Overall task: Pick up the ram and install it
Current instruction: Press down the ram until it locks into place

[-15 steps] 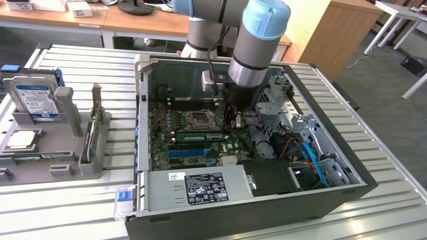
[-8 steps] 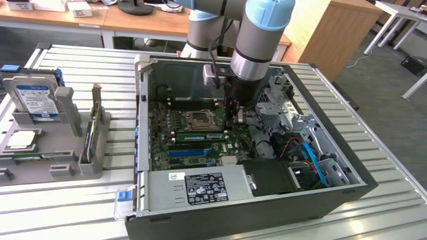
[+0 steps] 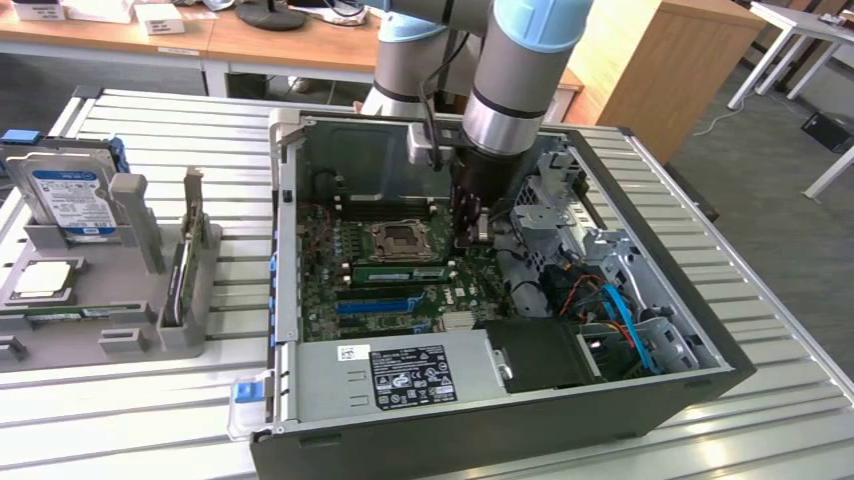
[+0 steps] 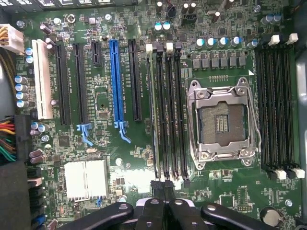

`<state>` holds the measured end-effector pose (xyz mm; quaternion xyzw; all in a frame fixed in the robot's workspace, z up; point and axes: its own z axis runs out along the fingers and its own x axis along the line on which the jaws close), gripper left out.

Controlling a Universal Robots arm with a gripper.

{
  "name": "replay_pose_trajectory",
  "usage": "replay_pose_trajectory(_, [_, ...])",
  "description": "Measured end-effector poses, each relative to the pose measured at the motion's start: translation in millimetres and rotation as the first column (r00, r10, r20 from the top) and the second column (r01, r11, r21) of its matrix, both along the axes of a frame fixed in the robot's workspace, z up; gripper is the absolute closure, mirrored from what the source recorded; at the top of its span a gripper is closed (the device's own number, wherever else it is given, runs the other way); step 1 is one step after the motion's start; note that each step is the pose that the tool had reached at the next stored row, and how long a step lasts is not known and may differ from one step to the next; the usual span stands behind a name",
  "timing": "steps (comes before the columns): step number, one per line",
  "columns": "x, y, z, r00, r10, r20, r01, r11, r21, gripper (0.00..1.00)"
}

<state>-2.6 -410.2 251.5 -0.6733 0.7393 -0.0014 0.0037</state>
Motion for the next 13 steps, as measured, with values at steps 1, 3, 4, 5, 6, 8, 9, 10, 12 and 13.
replay_pose_trajectory(1, [-1.4, 0.0, 0.0, 1.0, 0.0, 0.0, 0.0, 1.0, -0.0001, 0.89])
replay_pose_trajectory(3, [-7.7, 0.0, 0.0, 1.0, 0.0, 0.0, 0.0, 1.0, -0.0002, 0.89])
replay_pose_trajectory(4, [-11.5, 0.0, -0.1, 1.0, 0.0, 0.0, 0.0, 1.0, -0.0002, 0.89])
replay_pose_trajectory(5, [-15.3, 0.0, -0.2, 1.0, 0.0, 0.0001, 0.0, 1.0, -0.0001, 0.89])
replay_pose_trajectory(6, [-19.0, 0.0, -0.3, 1.0, 0.0, 0.0001, 0.0, 1.0, -0.0001, 0.89])
replay_pose_trajectory(8, [-26.6, -0.1, -0.4, 1.0, 0.0, 0.0001, 0.0, 1.0, -0.0002, 0.89])
replay_pose_trajectory(9, [-30.2, -0.1, -0.5, 1.0, 0.0, 0.0001, 0.0, 1.0, -0.0001, 0.89])
replay_pose_trajectory(10, [-33.8, 0.0, -0.6, 1.0, 0.0, 0.0001, 0.0, 1.0, -0.0001, 0.89])
replay_pose_trajectory(12, [-40.6, 0.0, -0.7, 1.0, 0.0, 0.0001, 0.0, 1.0, -0.0002, 0.89])
replay_pose_trajectory(13, [-43.6, 0.0, -0.8, 1.0, 0.0, 0.0001, 0.0, 1.0, -0.0001, 0.89])
